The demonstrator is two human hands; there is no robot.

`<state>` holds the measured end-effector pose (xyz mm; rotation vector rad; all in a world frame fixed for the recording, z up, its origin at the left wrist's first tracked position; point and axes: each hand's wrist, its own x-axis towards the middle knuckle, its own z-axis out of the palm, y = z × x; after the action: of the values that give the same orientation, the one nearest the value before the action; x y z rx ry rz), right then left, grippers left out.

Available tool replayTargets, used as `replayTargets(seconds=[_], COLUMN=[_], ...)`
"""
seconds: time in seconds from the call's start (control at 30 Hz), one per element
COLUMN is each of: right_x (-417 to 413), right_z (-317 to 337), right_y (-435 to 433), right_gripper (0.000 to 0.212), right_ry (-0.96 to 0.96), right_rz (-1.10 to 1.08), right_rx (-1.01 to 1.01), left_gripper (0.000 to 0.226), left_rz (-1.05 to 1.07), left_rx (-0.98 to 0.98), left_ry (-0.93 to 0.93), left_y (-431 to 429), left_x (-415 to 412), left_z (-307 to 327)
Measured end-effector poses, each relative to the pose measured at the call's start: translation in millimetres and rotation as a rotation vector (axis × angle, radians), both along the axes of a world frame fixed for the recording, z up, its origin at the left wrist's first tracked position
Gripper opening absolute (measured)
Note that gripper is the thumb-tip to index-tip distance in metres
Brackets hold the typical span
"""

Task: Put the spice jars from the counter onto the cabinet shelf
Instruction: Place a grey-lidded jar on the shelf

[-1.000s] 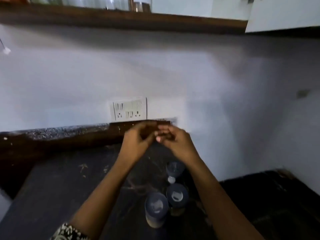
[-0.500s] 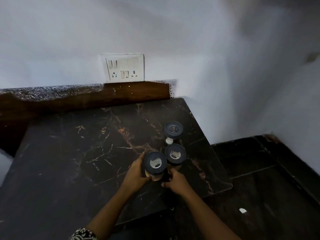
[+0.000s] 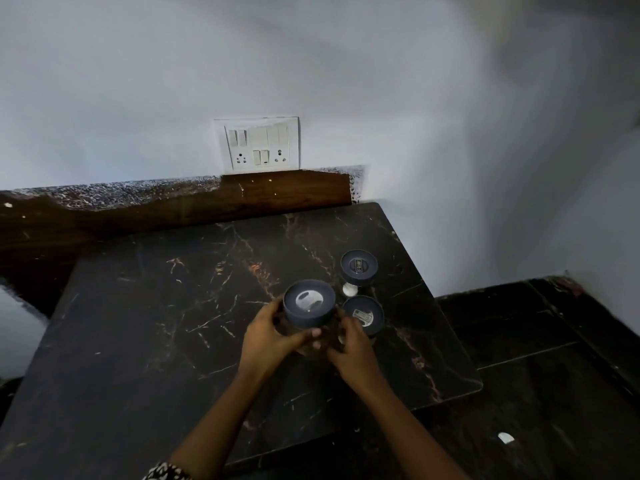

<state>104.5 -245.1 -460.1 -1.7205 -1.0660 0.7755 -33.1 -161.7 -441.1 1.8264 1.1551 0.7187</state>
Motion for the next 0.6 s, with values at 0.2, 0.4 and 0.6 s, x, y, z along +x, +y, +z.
replayTargets(seconds=[0.2,0.4,0.6], right_x=[9.7,29.8,36.0], right_z=[76.9,147.9,201.8], right_y=[7.2,12.2,16.9], right_gripper=[0.075,0.072,0.055], right_ry=[0.032,0.295,0.337], right_rz=[0.002,0.234,0.222], right_rx=[0.170,0.270,0.441], left_gripper=[0.085,0.066,0.053], left_rz=[0.030,-0.059,-0.160], left_rx=[0.132,0.090,0.101], left_ry=[-0.163,-0.352,-0.418], left_y=[5.4,6.9,-1.9], left_x=[5.7,13.9,27.6], left_z=[78.8,156.3,213.6])
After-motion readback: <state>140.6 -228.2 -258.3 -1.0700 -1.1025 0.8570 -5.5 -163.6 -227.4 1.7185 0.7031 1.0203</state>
